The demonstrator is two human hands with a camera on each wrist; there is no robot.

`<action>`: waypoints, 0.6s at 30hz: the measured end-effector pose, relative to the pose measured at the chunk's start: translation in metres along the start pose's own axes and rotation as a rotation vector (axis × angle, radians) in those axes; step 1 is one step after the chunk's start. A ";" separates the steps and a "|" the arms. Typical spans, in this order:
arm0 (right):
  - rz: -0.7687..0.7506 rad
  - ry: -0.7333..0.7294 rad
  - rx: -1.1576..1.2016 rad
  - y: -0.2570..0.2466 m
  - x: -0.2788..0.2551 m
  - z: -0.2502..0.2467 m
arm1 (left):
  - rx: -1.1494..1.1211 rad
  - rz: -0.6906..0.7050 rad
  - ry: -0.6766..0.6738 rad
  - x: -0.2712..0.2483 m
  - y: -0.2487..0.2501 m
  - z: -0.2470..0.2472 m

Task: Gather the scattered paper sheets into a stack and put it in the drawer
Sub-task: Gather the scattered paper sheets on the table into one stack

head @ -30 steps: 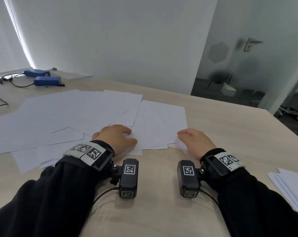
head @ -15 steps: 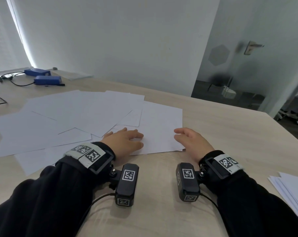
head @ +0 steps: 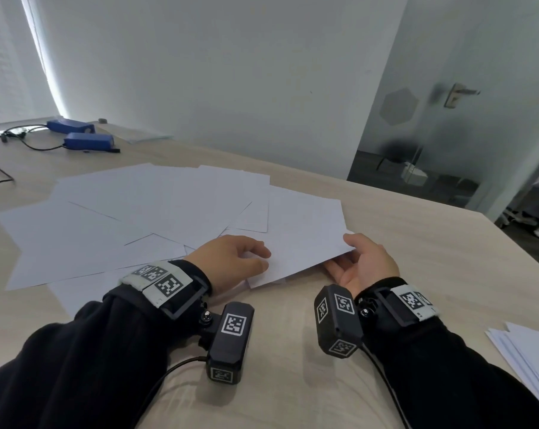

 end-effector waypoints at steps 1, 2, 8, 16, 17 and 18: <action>0.027 -0.015 -0.027 0.001 -0.002 0.002 | -0.015 0.008 -0.001 0.000 0.001 0.000; 0.049 -0.036 -0.076 0.002 -0.005 0.005 | -0.031 0.015 -0.004 -0.001 0.001 0.001; -0.034 -0.198 -0.623 0.012 -0.009 0.022 | -0.126 0.037 -0.039 -0.001 0.003 0.006; -0.139 -0.069 -0.737 0.002 0.001 0.014 | -0.103 -0.014 0.060 0.000 0.002 0.002; -0.170 -0.014 -0.736 -0.004 0.001 0.010 | -0.084 -0.025 0.073 0.000 0.002 0.001; -0.216 0.037 -0.749 -0.011 0.001 0.006 | -0.066 -0.034 0.083 0.000 0.002 -0.001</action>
Point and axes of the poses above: each hand's wrist, its own x-axis towards the middle knuckle, its own z-axis out of the palm, y = z × x, the point moved 5 cm from there along x, towards the middle knuckle, and after that the axes turned 7 degrees about x, right-handed, at the moved point
